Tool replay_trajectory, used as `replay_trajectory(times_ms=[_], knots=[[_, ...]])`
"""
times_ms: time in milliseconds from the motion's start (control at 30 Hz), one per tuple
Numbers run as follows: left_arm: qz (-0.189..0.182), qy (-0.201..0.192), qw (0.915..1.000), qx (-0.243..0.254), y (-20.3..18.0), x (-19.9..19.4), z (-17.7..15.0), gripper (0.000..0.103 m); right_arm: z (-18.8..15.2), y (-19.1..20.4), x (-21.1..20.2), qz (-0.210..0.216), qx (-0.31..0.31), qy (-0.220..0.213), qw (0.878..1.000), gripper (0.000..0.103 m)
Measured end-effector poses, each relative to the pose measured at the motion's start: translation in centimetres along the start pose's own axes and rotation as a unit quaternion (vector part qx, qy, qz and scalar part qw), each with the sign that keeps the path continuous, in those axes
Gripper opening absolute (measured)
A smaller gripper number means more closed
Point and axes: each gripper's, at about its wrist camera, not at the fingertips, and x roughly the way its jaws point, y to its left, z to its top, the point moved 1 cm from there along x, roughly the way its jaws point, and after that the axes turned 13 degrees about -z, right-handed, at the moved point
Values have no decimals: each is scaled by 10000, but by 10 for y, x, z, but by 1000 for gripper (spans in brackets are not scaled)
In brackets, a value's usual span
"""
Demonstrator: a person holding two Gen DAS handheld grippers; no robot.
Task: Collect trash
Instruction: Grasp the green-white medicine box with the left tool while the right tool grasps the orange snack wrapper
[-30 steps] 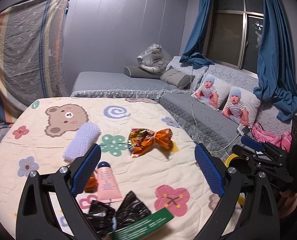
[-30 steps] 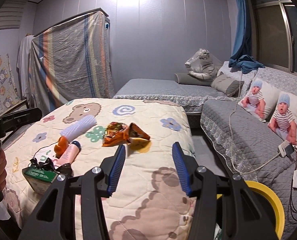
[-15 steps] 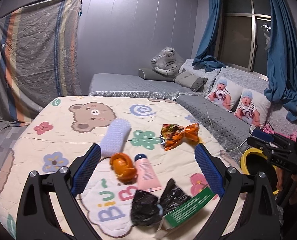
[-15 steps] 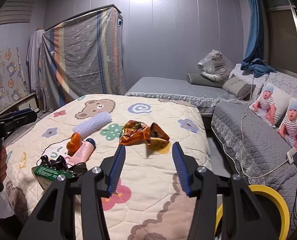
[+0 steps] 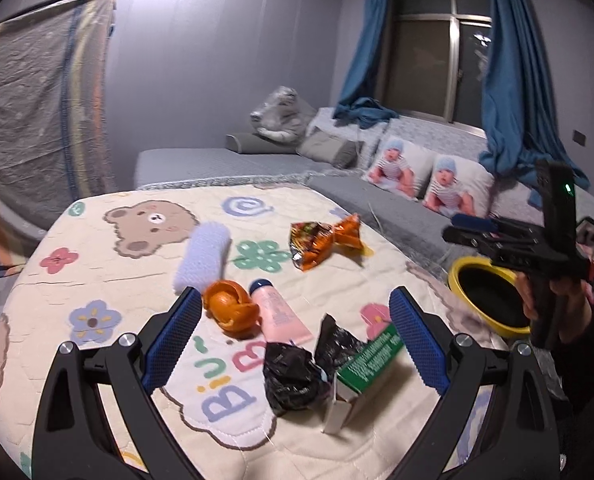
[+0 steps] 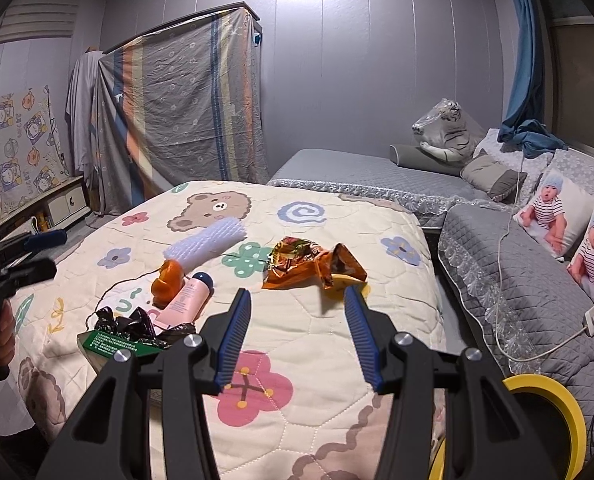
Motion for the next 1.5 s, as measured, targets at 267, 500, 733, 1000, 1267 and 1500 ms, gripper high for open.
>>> replay_trajectory(times_ms=[267, 500, 733, 1000, 1267, 1500], knots=[[-385, 287, 9986, 239, -18, 16, -14, 90, 0, 3, 10, 30, 3, 83, 10000, 47], [-775, 552, 9943, 490, -34, 34, -17, 90, 1, -3, 36, 9, 7, 247, 9997, 47], [-861, 903, 9895, 728, -42, 58, -19, 90, 2, -10, 84, -93, -76, 538, 9985, 47], [-871, 1214, 9860, 747, -38, 80, -22, 85, 1, -4, 137, -27, -278, 932, 9953, 47], [-867, 1595, 9805, 755, -33, 109, -26, 80, 8, 2, 185, 19, -317, 1243, 9917, 47], [-919, 1810, 9772, 618, -26, 126, -31, 56, 12, 7, 205, 185, -195, 1424, 9894, 46]])
